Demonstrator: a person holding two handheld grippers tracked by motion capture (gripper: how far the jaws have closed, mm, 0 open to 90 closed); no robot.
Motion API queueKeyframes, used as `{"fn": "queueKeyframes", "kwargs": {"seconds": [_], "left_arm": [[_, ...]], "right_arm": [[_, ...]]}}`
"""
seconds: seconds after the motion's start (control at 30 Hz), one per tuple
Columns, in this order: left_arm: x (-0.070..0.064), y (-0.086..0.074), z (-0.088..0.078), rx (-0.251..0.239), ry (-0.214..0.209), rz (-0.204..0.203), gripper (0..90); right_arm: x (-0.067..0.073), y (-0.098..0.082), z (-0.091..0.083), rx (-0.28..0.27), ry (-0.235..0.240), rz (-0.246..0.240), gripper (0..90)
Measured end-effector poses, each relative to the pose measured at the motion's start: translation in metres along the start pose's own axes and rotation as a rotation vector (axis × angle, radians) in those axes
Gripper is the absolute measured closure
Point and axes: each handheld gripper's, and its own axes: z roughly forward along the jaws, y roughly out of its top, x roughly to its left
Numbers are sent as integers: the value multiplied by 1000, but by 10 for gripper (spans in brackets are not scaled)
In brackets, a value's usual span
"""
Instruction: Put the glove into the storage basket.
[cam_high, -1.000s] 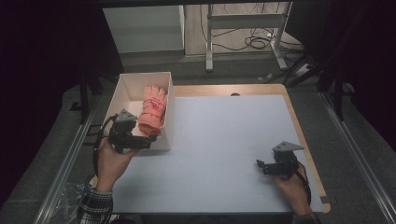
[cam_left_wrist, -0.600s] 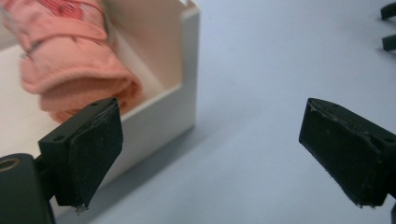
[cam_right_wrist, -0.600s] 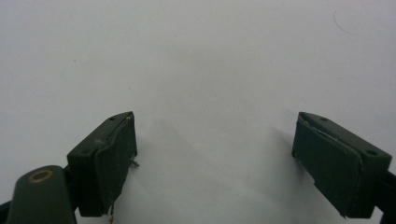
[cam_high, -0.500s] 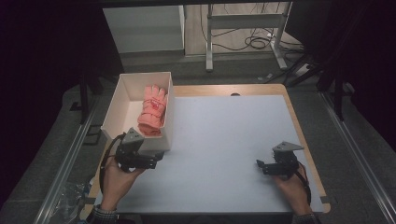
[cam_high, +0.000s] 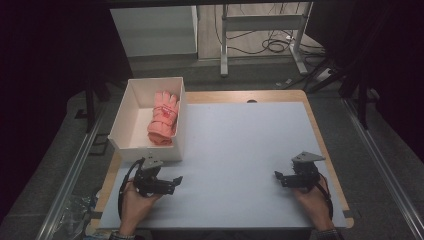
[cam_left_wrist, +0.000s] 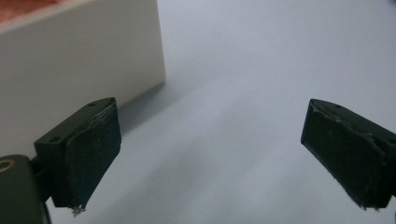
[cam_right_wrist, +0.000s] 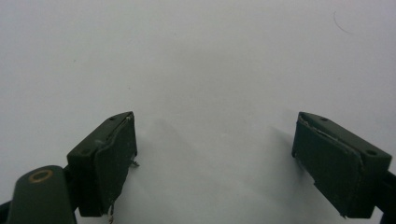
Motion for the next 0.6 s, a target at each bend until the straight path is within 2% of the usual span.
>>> {"fn": "queueKeyframes", "kwargs": {"seconds": [0.17,0.3,0.37,0.4,0.6], "left_arm": [[-2,-13,15,31,-2,-1,44],[-3,-24,27,67,19,-7,45],[-4,-29,33,84,28,4,44],[-4,-29,33,80,33,16,27],[-4,-29,33,84,32,12,25]], "right_arm": [[0,0,0,0,0,0,142],[0,0,0,0,0,0,142],[0,0,0,0,0,0,142],[0,0,0,0,0,0,142],[0,0,0,0,-1,0,142]]}}
